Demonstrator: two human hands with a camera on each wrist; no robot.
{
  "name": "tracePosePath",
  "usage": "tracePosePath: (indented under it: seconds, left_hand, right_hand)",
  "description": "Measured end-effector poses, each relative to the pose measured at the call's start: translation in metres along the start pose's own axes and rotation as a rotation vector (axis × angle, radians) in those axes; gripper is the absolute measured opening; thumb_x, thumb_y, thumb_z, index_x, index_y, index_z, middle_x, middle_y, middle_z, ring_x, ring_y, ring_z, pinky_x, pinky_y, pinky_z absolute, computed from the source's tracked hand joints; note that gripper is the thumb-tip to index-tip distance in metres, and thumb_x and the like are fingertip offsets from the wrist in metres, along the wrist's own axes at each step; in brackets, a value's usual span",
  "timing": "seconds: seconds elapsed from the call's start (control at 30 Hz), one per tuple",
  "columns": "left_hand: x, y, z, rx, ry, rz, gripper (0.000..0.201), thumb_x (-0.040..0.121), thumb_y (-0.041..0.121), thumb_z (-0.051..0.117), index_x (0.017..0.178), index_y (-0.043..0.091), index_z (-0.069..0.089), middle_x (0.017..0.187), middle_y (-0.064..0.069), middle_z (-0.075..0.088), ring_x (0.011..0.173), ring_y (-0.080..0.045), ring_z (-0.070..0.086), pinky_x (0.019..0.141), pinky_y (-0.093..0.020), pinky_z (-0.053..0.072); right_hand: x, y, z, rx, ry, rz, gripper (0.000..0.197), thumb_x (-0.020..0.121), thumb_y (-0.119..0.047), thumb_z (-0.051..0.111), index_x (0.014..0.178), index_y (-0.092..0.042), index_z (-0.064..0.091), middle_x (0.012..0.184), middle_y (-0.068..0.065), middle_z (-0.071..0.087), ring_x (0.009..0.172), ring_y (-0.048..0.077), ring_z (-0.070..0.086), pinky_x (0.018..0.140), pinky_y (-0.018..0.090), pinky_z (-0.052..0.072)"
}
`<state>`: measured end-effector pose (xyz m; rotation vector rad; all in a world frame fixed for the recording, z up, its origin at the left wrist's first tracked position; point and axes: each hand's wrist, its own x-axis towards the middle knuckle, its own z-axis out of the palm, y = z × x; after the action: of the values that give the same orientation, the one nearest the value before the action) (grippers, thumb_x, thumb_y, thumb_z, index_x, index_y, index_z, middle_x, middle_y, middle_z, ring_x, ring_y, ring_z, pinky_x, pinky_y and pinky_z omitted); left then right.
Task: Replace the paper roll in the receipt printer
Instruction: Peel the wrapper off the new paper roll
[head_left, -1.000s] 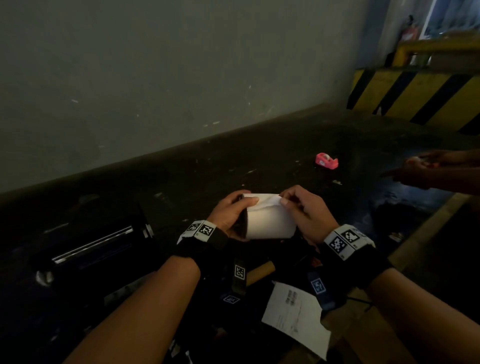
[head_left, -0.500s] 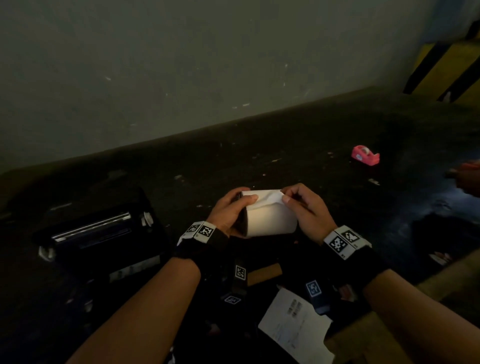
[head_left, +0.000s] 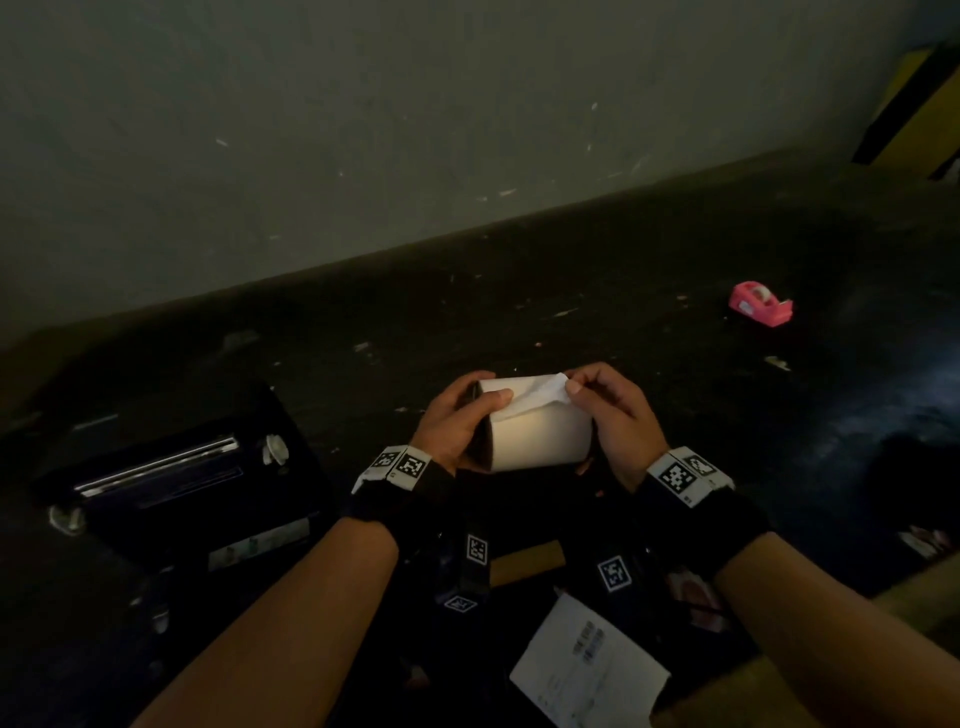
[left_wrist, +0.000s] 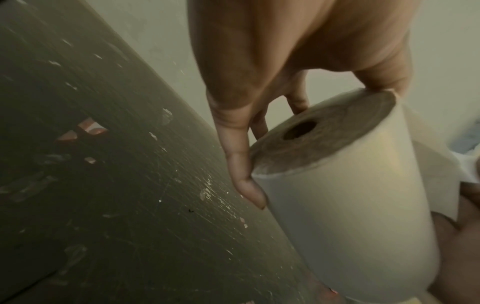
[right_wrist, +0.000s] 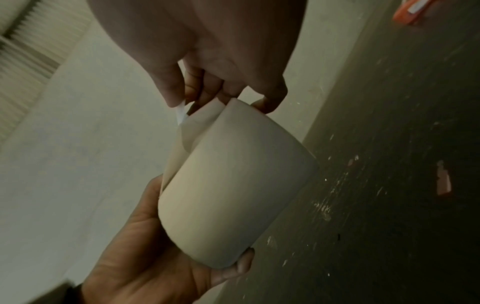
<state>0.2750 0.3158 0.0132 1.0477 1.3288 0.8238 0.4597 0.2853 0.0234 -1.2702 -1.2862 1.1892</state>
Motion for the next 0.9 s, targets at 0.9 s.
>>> tracePosePath:
  seconds: [0.9]
  left_hand:
    - [0.04, -0.014, -0.008, -0.047, 0.041, -0.122, 0.025, 0.083, 0.03, 0.065, 0.106, 0.036, 0.058, 0.125, -0.006, 0.049, 0.103, -0.027, 0.053, 0.072, -0.047, 0.053]
  right_hand:
    - [0.045, 0.038, -0.012, 0.41, 0.124, 0.203, 0.015, 0.092, -0.023, 0.049, 0.08, -0.021, 0.058, 0.095, 0.011, 0.064, 0.089, 0.025, 0.061, 0.084, 0.045, 0.048]
